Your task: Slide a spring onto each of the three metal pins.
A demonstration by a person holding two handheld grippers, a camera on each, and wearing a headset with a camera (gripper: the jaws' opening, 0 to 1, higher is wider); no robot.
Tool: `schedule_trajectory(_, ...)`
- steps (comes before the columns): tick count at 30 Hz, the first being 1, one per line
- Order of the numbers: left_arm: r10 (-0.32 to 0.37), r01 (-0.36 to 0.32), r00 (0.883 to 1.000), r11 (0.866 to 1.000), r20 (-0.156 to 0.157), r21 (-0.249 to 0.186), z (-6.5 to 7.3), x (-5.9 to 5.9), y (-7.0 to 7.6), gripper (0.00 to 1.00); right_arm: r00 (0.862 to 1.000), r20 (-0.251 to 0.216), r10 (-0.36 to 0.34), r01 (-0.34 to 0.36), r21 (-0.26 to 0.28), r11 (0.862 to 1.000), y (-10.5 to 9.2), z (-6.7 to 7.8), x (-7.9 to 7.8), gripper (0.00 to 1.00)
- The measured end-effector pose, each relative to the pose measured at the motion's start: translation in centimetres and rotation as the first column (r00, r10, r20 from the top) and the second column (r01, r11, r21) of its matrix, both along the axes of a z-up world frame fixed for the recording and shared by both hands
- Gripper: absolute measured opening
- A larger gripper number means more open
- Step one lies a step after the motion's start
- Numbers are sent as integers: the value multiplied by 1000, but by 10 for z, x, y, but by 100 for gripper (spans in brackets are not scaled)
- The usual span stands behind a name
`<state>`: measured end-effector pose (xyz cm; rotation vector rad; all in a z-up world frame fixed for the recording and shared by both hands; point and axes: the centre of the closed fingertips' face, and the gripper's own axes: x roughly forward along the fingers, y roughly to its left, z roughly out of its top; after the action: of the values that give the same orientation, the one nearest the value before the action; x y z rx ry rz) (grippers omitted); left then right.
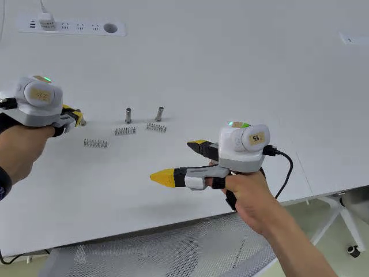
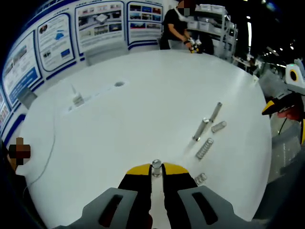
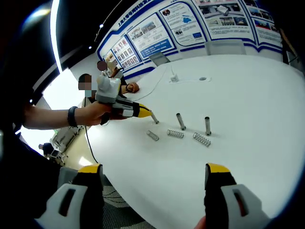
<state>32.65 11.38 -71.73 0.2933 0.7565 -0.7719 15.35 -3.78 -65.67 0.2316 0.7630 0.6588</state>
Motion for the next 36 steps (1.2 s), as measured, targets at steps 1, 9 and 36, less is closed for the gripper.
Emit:
schedule_trajectory(1, -2, 2, 1000, 1000, 2, 1, 0, -1, 0, 7, 1000, 0, 0, 0, -1, 1000, 0, 0, 0, 89)
schedule_trajectory(9, -7, 7, 1000, 1000, 6, 2, 1, -7, -2, 7, 1000, -1, -4, 4, -2, 1000, -1, 0, -1, 89)
schedule_trajectory(36, -10, 10, 1000, 1000, 12, 17, -3, -8, 0, 8, 1000, -8, -9, 9, 1, 1000, -2, -3, -3, 89)
